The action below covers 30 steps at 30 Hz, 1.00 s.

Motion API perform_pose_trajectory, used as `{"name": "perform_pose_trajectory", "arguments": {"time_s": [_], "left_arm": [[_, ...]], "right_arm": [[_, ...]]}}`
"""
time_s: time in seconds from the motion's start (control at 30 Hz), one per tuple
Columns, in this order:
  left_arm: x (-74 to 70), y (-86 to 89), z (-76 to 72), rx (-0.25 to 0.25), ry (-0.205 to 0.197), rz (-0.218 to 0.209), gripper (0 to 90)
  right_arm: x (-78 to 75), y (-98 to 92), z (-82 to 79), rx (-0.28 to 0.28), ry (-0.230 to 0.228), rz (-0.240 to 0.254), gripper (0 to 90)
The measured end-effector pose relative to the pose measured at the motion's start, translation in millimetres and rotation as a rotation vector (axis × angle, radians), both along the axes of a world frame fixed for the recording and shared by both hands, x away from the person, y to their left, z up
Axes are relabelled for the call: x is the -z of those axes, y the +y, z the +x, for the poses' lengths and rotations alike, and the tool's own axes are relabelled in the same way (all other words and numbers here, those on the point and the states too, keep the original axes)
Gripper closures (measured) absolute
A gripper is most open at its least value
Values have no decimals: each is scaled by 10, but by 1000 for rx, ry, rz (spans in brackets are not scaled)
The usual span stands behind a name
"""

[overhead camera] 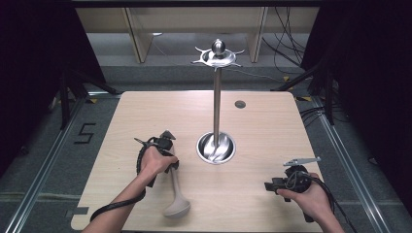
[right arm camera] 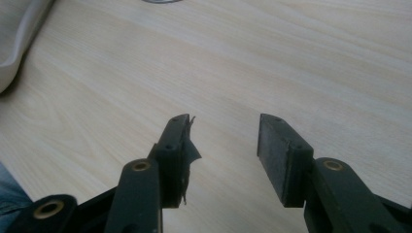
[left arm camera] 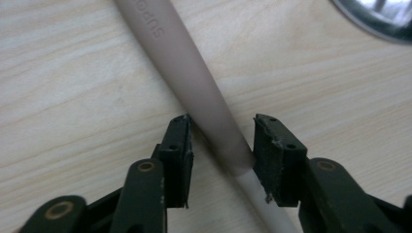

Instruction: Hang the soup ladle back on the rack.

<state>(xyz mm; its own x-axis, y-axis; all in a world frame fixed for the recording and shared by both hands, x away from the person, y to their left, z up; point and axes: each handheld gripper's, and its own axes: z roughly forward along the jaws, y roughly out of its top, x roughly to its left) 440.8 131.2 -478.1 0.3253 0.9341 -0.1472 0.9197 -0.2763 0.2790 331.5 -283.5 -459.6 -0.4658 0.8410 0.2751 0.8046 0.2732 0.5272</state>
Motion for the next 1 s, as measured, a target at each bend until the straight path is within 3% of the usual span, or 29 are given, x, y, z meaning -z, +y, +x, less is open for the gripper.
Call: {"name": "perform_pose_trajectory", "arguments": {"time_s": [0.07, 0.1, 0.17, 0.2, 0.27, 0.3, 0.33, 0.47, 0.63, 0.77, 0.9, 0.93, 1.0], "left_arm": [[-6, 12, -5, 7, 12, 8, 620], [-12, 21, -5, 23, 18, 20, 640], [-22, 33, -9, 53, 24, 49, 681], [-22, 33, -9, 53, 24, 49, 704], [-36, 59, -6, 105, 34, 85, 737], [-36, 59, -6, 105, 34, 85, 740], [-40, 78, -1, 128, 38, 98, 740], [-39, 82, 5, 140, 41, 101, 734], [4, 63, -16, 105, 58, 66, 702], [8, 71, -23, 137, 56, 90, 722], [8, 75, -38, 148, 67, 61, 748], [21, 76, -54, 143, 48, 46, 751], [-22, 108, -69, 148, 47, 44, 752]], "right_arm": [[14, -2, 6, -17, 18, 33, 559], [10, -17, 15, -32, 8, 13, 559], [43, 4, 12, -11, -22, 49, 559], [40, 4, 11, -12, -22, 50, 559], [34, 1, 10, -15, -19, 51, 559], [5, -13, 10, -23, -2, 14, 559], [5, -14, 11, -22, -4, 14, 559], [14, -15, 13, -27, 5, 27, 557], [32, -11, 12, -13, -14, 49, 554], [48, 0, 13, -10, -17, 58, 553], [40, -1, 10, -15, -10, 48, 550], [42, -2, 10, -15, -10, 48, 550], [54, 1, 10, -10, -3, 59, 549]]}}
